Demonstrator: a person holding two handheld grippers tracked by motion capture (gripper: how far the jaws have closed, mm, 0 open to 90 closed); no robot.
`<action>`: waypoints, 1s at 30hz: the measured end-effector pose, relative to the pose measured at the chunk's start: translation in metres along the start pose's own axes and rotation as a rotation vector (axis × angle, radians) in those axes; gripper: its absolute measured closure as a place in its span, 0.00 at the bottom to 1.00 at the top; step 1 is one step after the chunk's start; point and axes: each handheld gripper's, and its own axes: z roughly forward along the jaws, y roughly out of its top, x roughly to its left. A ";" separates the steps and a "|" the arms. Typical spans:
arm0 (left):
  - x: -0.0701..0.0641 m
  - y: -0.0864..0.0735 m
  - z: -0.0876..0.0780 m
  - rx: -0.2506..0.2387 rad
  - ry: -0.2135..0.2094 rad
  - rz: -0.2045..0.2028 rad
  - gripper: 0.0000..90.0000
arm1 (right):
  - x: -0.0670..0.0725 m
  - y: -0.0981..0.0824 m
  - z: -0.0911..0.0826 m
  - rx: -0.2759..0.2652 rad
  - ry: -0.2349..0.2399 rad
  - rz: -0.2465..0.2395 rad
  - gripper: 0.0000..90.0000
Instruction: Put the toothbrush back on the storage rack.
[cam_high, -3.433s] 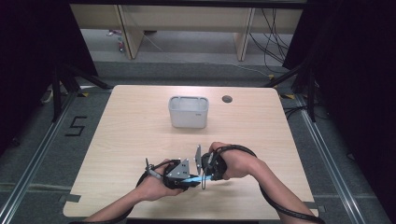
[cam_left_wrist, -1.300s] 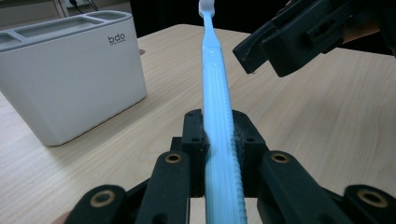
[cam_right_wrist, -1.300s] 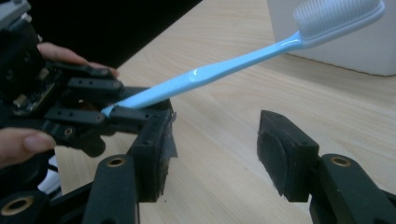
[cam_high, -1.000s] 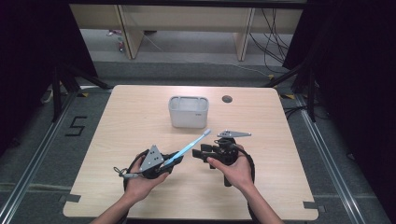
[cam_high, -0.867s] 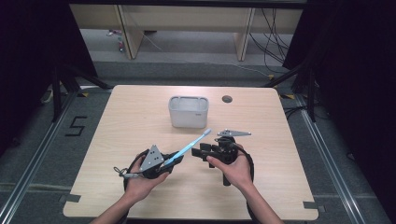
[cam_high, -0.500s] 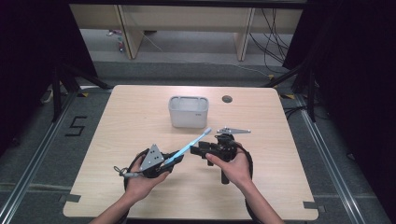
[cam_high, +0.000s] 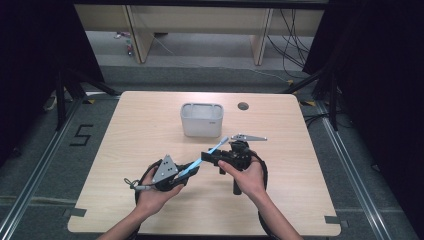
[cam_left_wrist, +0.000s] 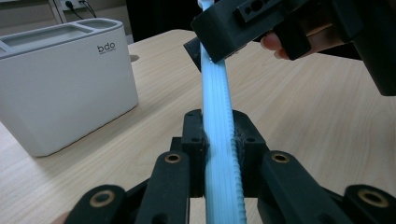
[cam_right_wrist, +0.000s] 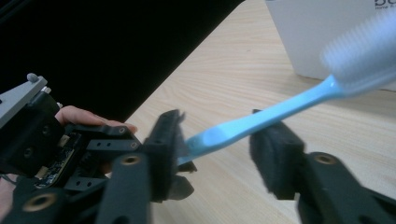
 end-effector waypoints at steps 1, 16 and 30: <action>-0.001 0.000 0.000 0.005 0.000 0.001 0.86 | 0.001 0.000 0.000 -0.003 0.013 0.009 0.65; -0.002 -0.004 0.005 0.106 -0.017 -0.008 0.46 | 0.013 0.015 -0.005 -0.004 0.009 -0.100 0.93; 0.016 -0.002 -0.028 0.052 0.045 -0.079 0.35 | 0.009 0.028 -0.032 -0.049 -0.133 -0.220 0.93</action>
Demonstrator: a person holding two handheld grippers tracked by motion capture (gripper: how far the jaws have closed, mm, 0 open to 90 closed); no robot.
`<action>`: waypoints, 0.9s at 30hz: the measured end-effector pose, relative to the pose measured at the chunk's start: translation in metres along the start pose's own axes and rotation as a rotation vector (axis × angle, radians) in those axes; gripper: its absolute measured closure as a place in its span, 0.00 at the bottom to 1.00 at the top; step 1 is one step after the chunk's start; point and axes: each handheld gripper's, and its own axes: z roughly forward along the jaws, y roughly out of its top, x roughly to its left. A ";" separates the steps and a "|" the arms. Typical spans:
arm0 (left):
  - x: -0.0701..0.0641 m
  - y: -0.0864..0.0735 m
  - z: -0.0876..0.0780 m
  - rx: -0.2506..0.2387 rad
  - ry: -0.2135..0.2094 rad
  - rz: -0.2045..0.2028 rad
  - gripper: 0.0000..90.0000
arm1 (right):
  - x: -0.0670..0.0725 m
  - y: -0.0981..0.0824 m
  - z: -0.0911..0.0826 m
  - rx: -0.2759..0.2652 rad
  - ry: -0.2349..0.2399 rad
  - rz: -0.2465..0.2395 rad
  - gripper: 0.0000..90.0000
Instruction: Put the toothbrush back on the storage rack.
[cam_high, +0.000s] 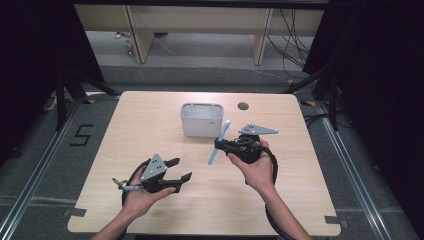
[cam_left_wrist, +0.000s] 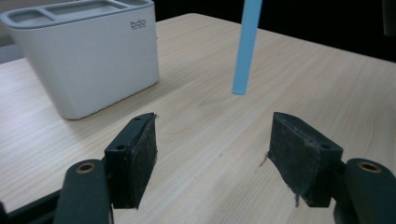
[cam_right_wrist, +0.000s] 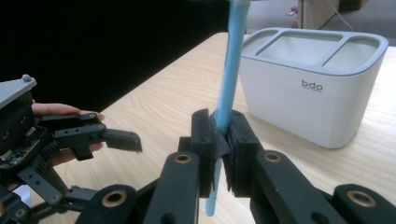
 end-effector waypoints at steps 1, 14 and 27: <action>0.002 -0.001 -0.001 -0.007 0.001 -0.005 0.35 | -0.001 0.000 0.000 -0.012 -0.004 -0.008 0.93; 0.019 -0.019 -0.026 -0.043 0.069 -0.065 0.36 | -0.003 -0.001 -0.012 -0.033 -0.050 -0.012 0.93; 0.029 -0.034 -0.035 -0.055 0.130 -0.088 0.37 | -0.004 0.001 -0.019 -0.021 -0.127 -0.097 0.93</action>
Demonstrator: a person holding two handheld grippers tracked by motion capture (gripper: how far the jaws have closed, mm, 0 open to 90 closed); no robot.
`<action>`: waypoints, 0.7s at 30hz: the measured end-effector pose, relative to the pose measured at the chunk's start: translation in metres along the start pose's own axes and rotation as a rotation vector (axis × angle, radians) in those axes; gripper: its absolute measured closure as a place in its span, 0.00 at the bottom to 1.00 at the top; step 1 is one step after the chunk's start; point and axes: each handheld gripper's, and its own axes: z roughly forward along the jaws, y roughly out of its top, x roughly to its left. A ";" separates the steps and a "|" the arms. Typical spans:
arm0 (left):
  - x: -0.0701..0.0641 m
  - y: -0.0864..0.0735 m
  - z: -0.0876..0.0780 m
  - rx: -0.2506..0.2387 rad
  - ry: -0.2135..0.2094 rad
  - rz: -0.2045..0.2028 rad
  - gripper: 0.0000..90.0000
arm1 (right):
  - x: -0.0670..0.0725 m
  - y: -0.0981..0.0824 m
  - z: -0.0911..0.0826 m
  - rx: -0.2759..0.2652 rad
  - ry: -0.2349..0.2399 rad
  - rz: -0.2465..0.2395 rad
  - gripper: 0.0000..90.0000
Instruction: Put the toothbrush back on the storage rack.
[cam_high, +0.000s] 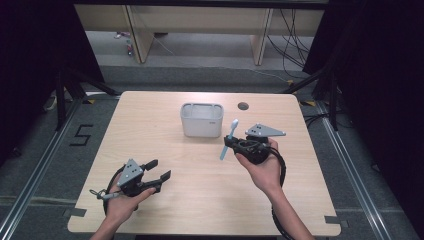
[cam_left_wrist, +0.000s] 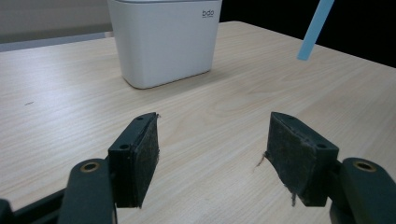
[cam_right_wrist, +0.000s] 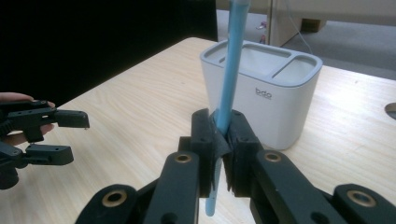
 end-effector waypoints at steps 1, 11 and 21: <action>0.001 -0.001 0.001 -0.005 0.001 -0.004 0.37 | -0.002 0.001 0.000 0.002 0.006 -0.012 0.93; 0.016 -0.006 0.007 -0.043 0.080 0.016 0.38 | -0.009 0.003 -0.005 -0.017 -0.052 -0.033 0.93; 0.021 -0.016 0.003 -0.045 0.149 -0.011 0.38 | -0.017 0.009 -0.007 -0.023 -0.074 0.007 0.93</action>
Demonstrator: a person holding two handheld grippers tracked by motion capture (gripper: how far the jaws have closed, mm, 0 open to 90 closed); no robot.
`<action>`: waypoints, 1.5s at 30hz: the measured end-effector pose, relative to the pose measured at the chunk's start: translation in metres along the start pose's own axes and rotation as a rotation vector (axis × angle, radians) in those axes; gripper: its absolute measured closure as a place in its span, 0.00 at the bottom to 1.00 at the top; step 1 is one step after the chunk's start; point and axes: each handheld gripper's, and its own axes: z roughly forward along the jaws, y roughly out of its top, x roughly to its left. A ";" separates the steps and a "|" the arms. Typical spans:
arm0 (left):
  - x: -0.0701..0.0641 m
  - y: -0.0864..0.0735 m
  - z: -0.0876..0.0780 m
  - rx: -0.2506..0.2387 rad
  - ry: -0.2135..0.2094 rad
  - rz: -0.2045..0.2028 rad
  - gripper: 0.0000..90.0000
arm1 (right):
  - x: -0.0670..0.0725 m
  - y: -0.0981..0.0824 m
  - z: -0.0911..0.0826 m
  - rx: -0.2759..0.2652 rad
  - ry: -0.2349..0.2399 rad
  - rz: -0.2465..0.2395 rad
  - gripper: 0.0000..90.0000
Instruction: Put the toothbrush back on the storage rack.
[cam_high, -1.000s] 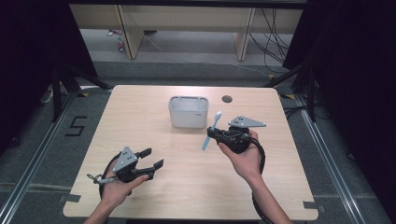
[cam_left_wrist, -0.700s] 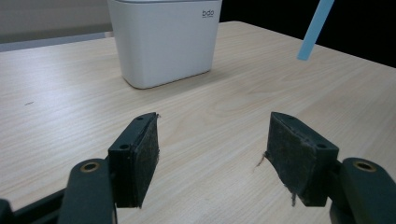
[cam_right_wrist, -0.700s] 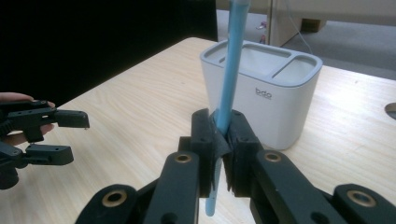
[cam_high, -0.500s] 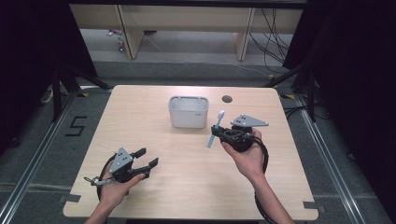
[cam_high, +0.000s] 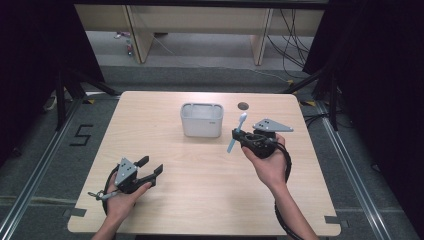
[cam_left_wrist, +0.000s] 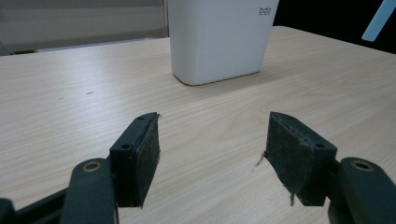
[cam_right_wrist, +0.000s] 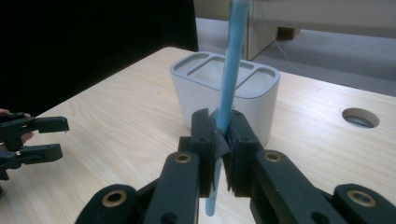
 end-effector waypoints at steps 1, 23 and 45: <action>0.000 -0.001 0.000 -0.001 0.004 0.003 0.38 | -0.001 0.001 0.001 0.000 -0.001 -0.001 0.93; 0.004 -0.005 -0.001 -0.009 0.019 -0.003 0.39 | -0.014 0.019 0.022 -0.024 -0.066 -0.026 0.93; 0.003 -0.006 -0.001 -0.013 0.032 0.003 0.39 | -0.019 0.035 0.033 -0.064 -0.100 -0.004 0.93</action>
